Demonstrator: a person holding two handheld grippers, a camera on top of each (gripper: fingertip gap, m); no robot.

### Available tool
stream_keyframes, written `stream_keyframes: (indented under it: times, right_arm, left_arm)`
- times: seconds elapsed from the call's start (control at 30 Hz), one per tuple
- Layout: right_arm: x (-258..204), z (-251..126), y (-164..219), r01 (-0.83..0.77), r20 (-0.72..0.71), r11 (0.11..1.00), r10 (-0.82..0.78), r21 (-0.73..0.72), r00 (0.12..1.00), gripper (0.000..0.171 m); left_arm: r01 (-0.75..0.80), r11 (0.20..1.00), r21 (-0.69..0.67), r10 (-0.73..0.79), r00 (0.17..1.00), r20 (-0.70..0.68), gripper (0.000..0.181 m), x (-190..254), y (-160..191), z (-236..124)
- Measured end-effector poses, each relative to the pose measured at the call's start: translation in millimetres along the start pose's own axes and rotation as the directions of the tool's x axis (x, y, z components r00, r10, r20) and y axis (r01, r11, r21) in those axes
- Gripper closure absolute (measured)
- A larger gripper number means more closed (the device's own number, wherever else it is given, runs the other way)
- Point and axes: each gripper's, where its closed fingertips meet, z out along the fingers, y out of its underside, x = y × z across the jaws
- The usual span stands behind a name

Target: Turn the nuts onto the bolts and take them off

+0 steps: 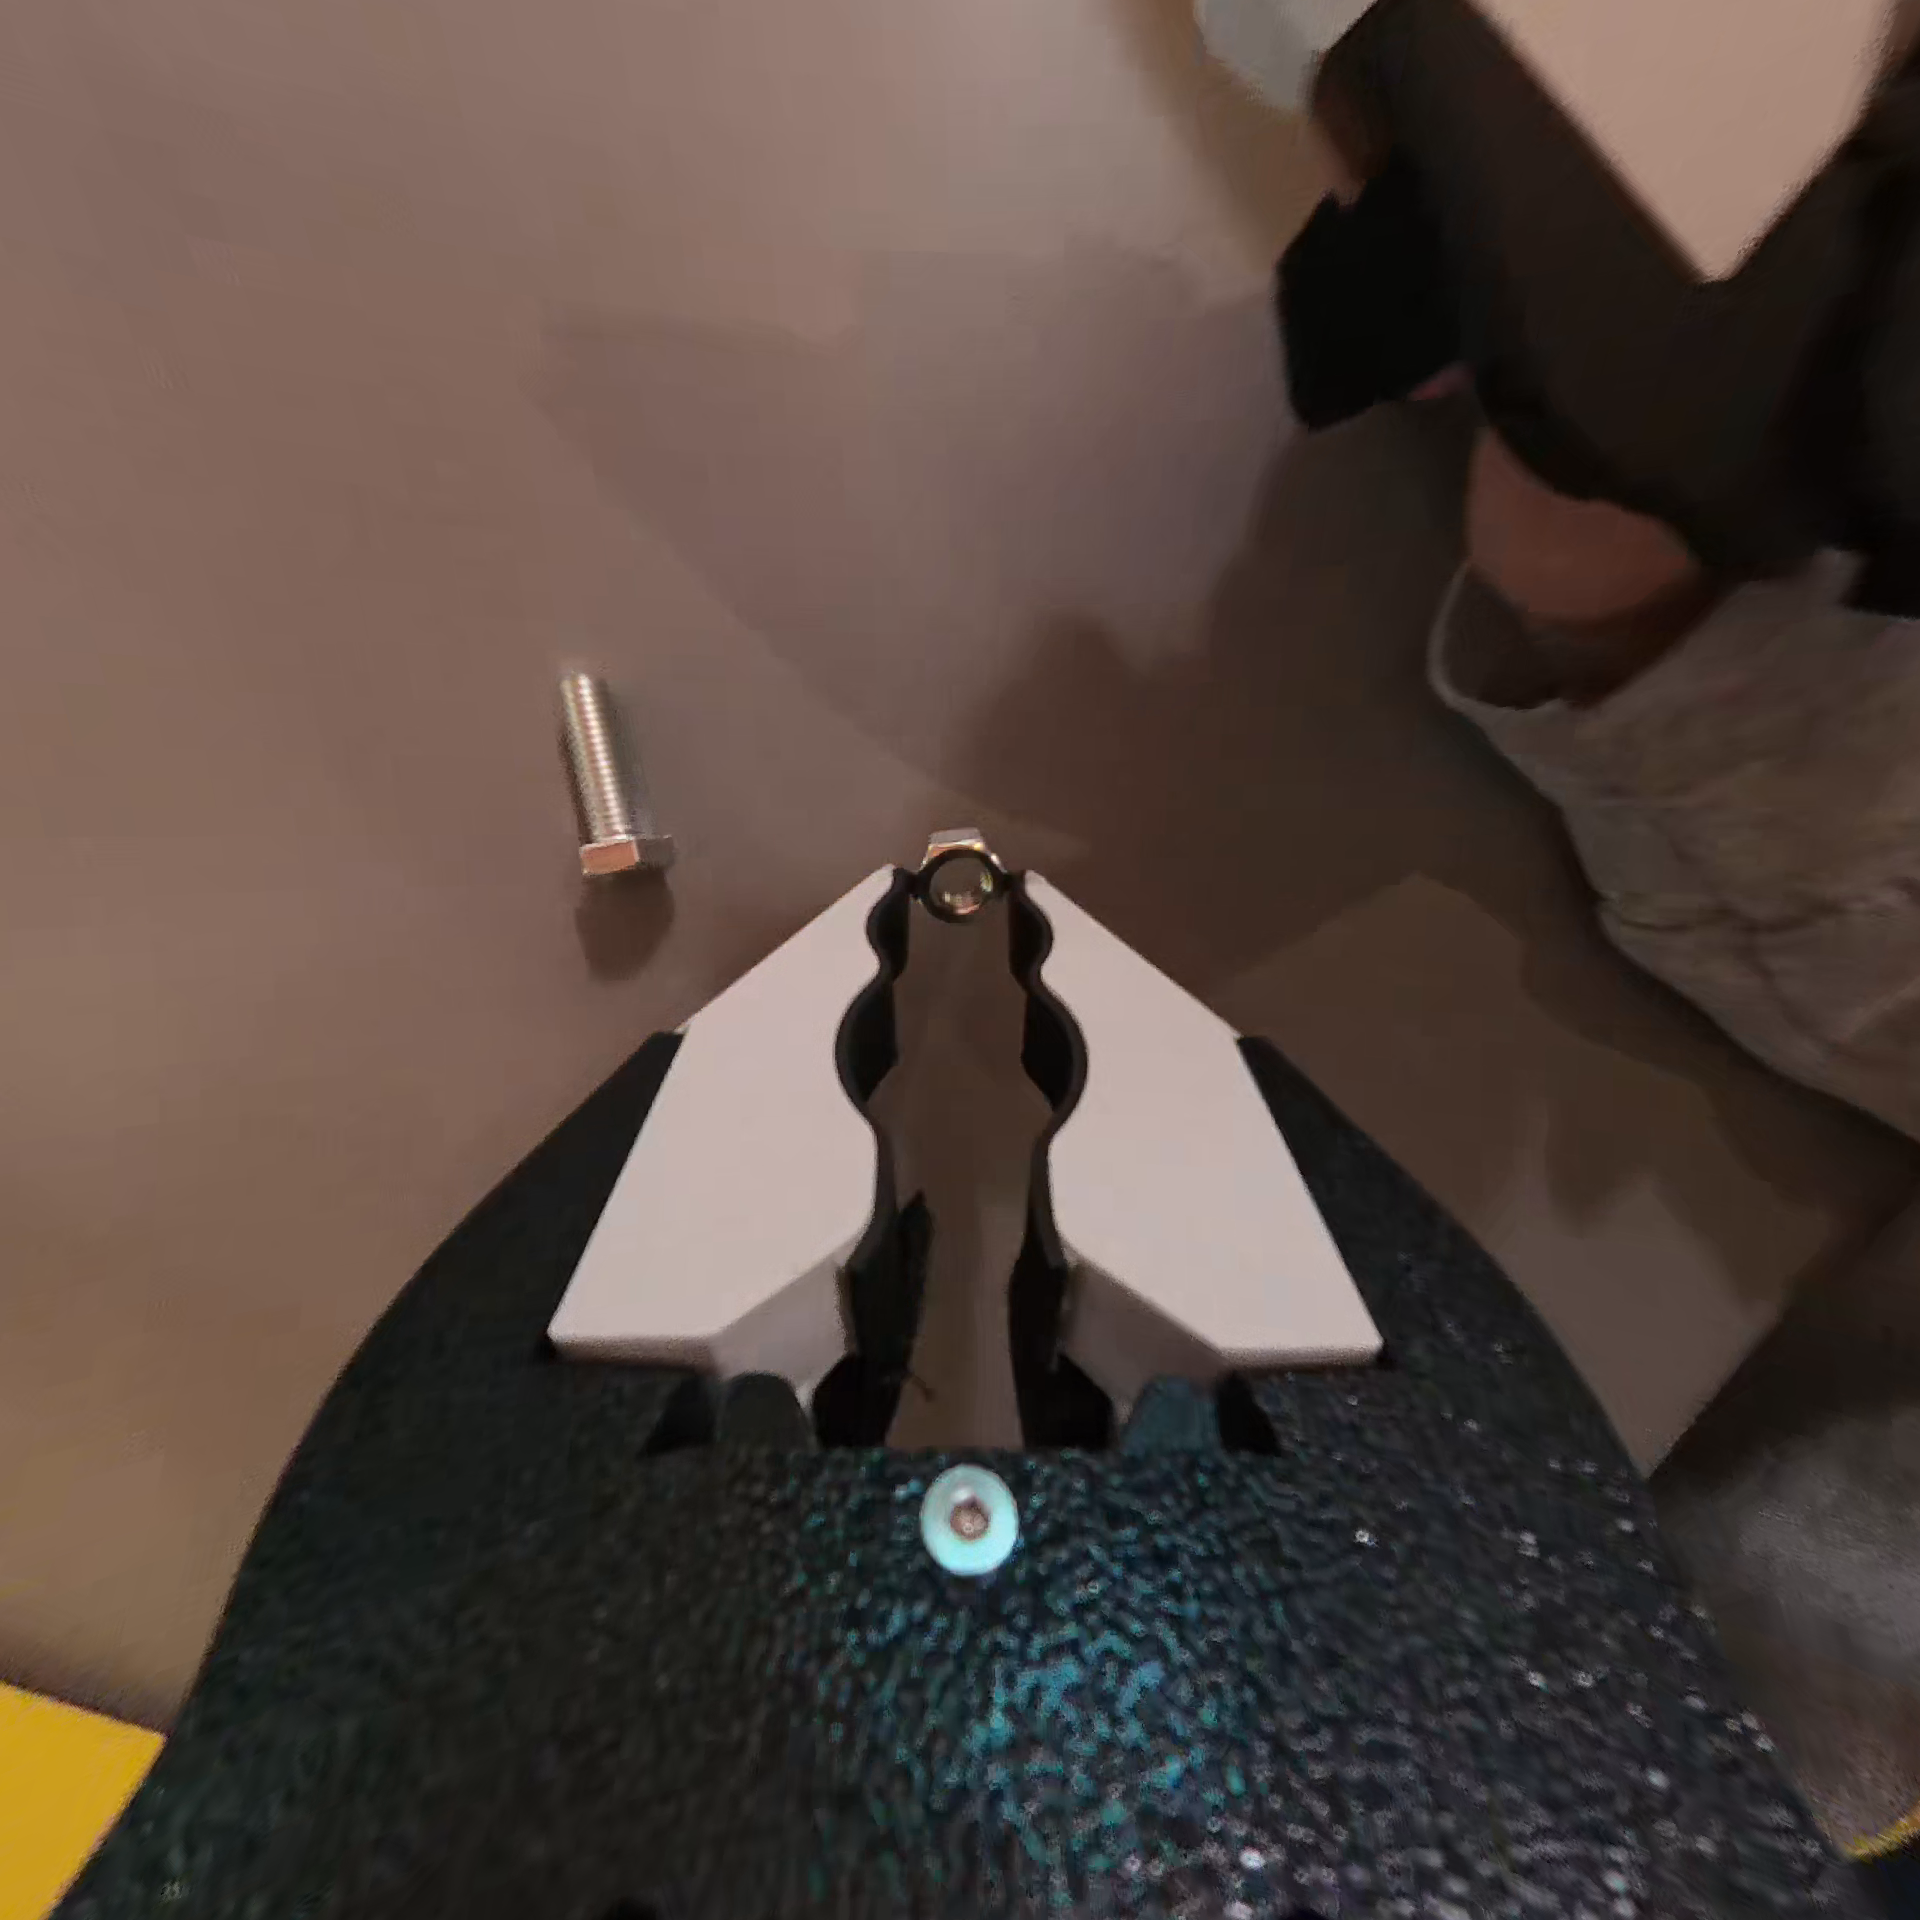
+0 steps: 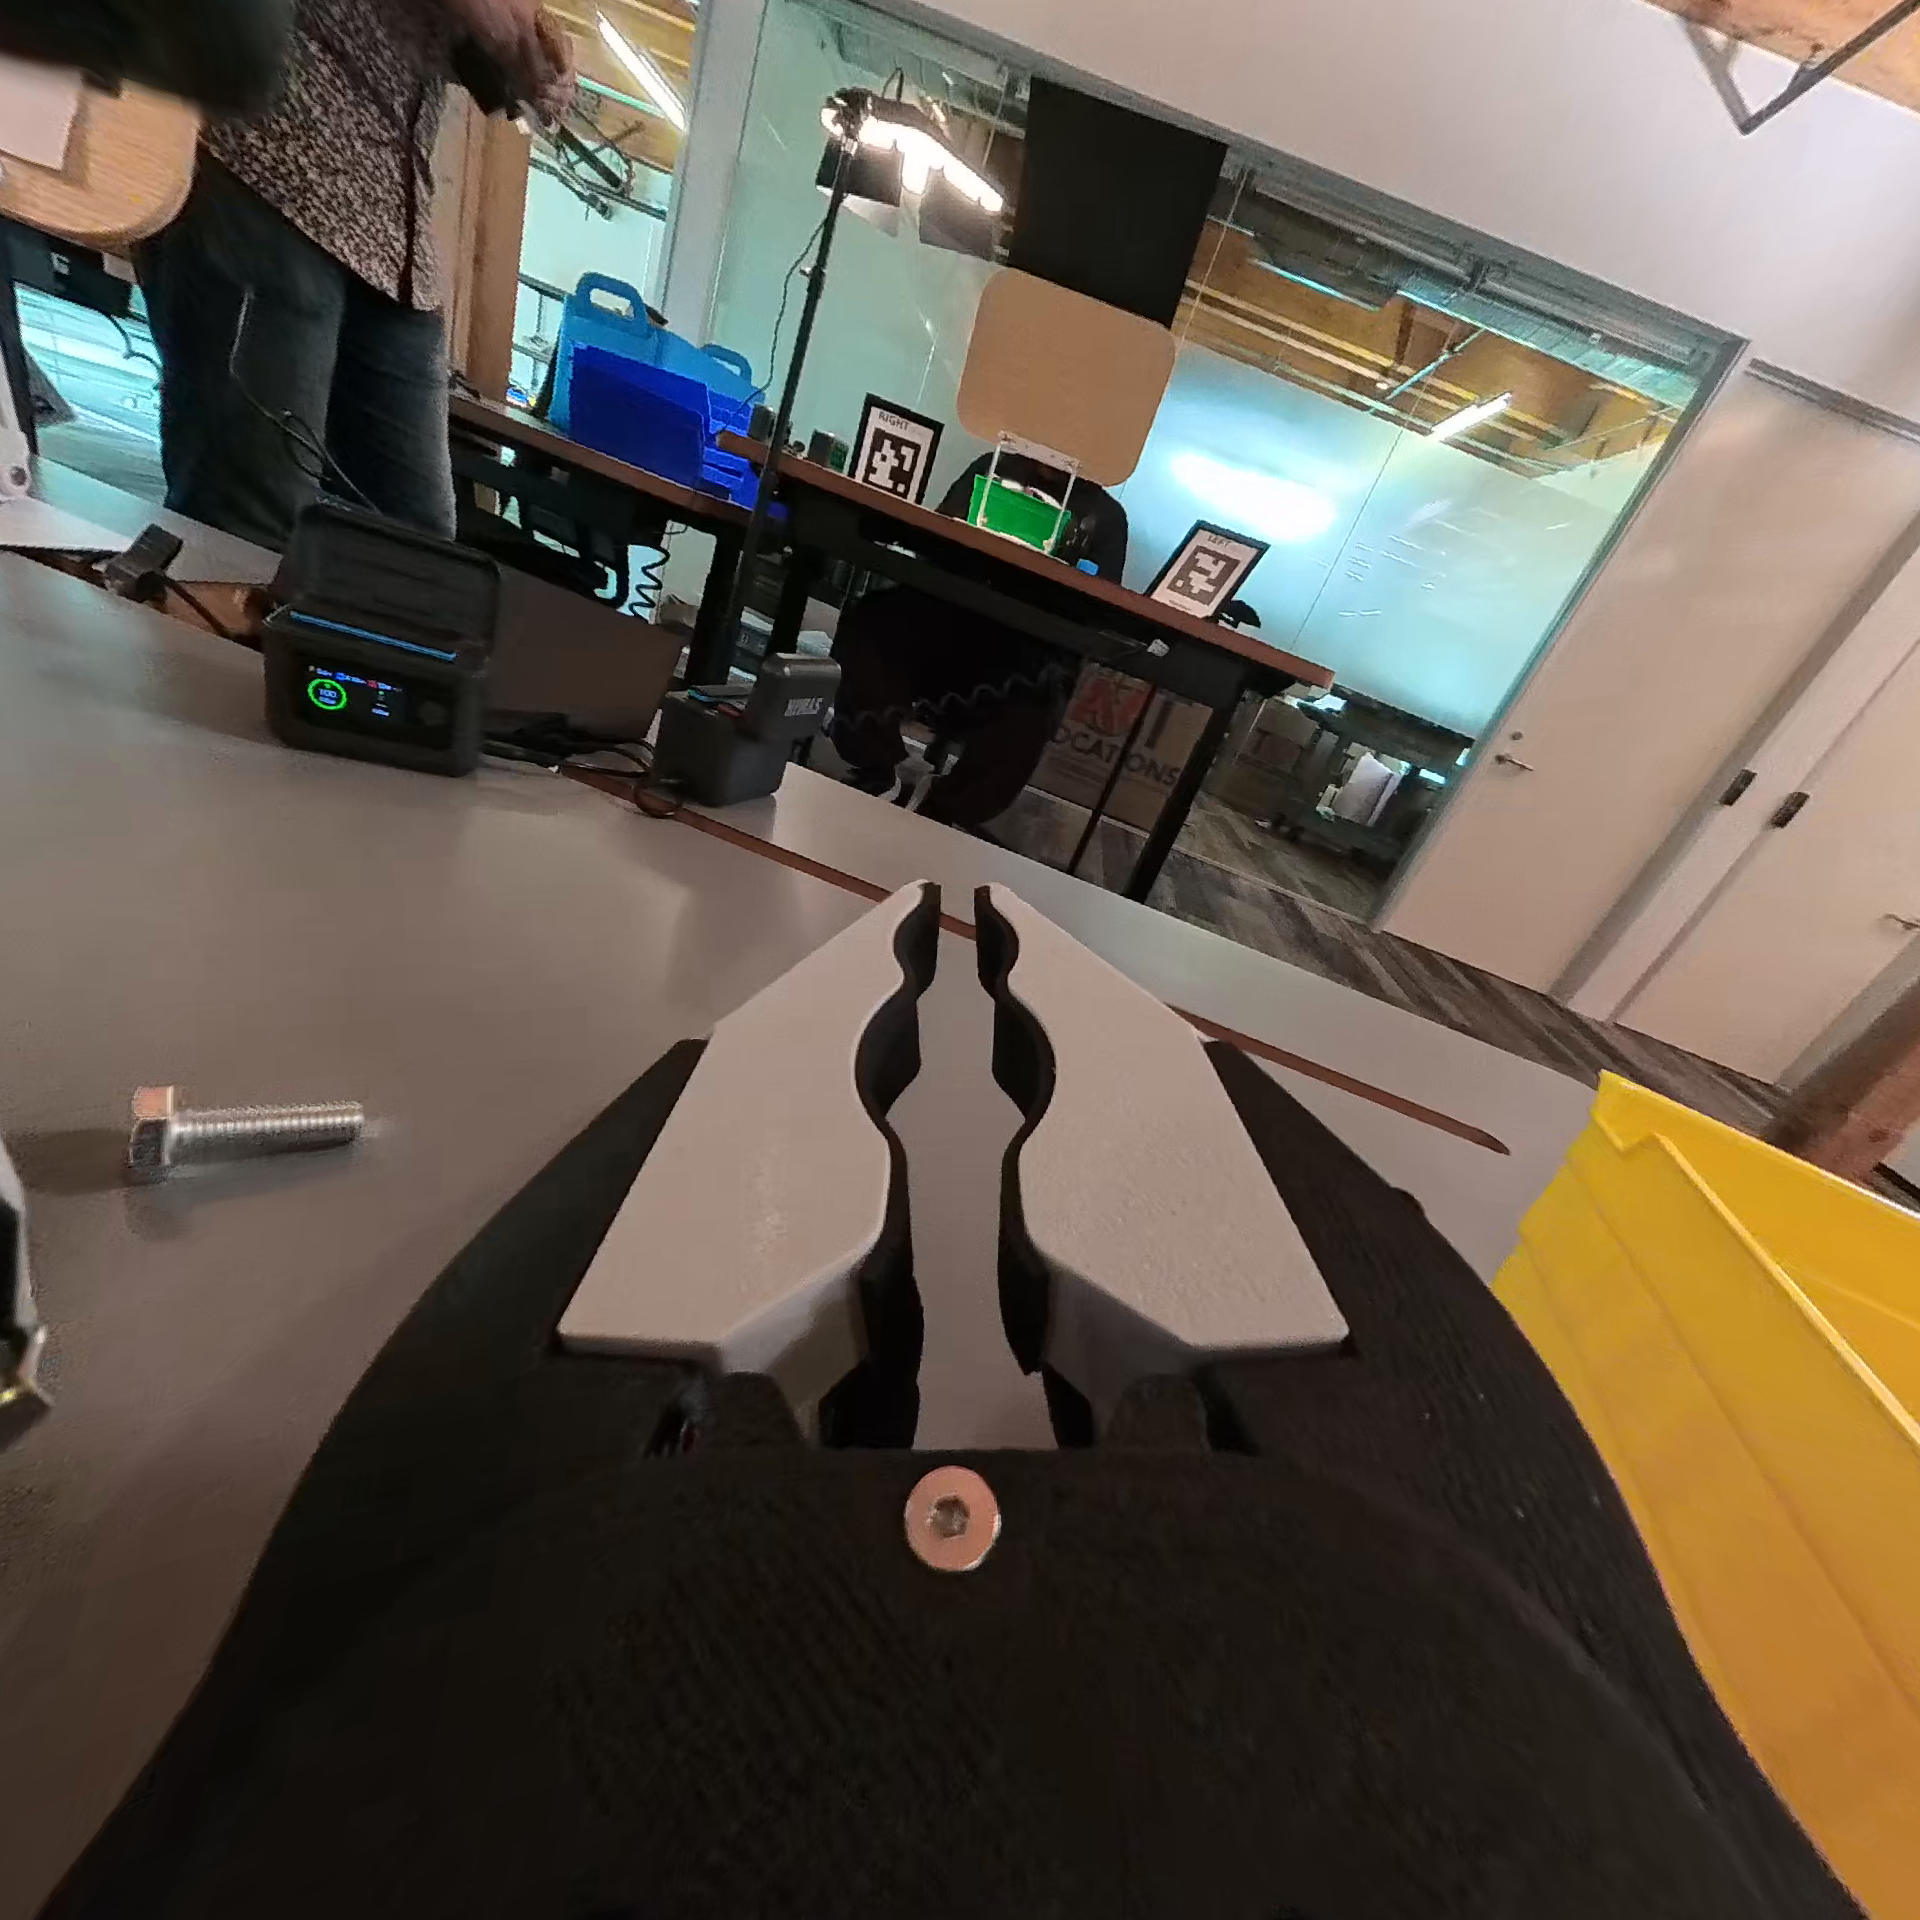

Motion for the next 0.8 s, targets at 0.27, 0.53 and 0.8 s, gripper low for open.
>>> stream_keyframes:
  times: [0.27,0.53,0.8]
  right_arm:
    - [-9,-6,-7,-0.007,0.09,0.998,0.002,0.055,0.996,0.164]
    - [-75,-15,-3,0.063,0.51,0.995,-0.015,-0.076,0.86,0.158]
    - [-108,-32,40,0.036,0.61,0.811,0.408,-0.583,0.679,0.147]
  left_arm:
    - [0.119,0.991,0.06,-0.118,0.993,-0.03,0.134,-1,6,3]
    - [-0.07,0.696,0.715,-0.196,0.939,0.284,0.115,-50,11,-68]
    - [-0.205,0.551,0.809,-0.18,0.917,0.356,0.124,-41,15,-87]
